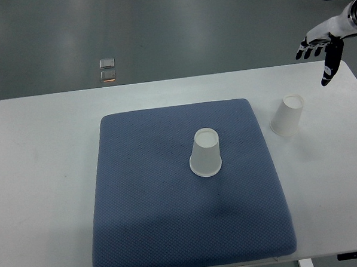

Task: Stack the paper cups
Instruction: 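Move the right hand over the white paper cup beside the pad, then lower the right hand and close its fingers around the cup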

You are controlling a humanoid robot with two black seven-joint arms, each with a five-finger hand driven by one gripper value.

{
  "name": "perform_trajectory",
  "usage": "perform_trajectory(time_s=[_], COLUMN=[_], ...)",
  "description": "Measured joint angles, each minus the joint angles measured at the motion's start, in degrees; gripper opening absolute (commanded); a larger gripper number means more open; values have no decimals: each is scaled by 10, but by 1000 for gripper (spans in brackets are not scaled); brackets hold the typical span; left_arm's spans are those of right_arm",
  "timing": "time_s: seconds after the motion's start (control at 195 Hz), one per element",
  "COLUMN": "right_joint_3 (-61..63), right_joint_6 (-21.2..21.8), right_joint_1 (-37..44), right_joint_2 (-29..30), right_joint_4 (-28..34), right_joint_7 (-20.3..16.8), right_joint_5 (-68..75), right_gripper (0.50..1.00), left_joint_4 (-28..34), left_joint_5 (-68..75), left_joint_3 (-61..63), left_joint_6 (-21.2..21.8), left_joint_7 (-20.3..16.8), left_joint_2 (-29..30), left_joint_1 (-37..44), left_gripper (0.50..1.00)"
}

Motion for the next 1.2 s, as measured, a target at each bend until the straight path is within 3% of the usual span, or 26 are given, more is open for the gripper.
perform_trajectory(time_s=[0.262,0.725,1.12,1.177,1.203], right_joint_3=[35,62,72,72,72], right_joint_6=[-75,-97,-105,-105,-106], right_joint_1=[-108,-228,-261,-263,-264], right_joint_2=[35,90,105,105,105], right_joint_4=[-67,-173,-194,-194,-194], right_joint_7=[-1,-1,-1,-1,-1], right_joint_5=[0,1,1,1,1], right_gripper=[926,924,907,897,870], left_joint_4=[0,3,4,4,4], left_joint_5=[0,0,0,0,0], left_joint_3=[0,-1,-2,-2,-2], left_joint_6=[0,1,1,1,1], left_joint_7=[0,0,0,0,0], left_joint_2=[0,0,0,0,0], left_joint_1=[0,0,1,1,1], left_gripper=[1000,1000,1000,1000,1000])
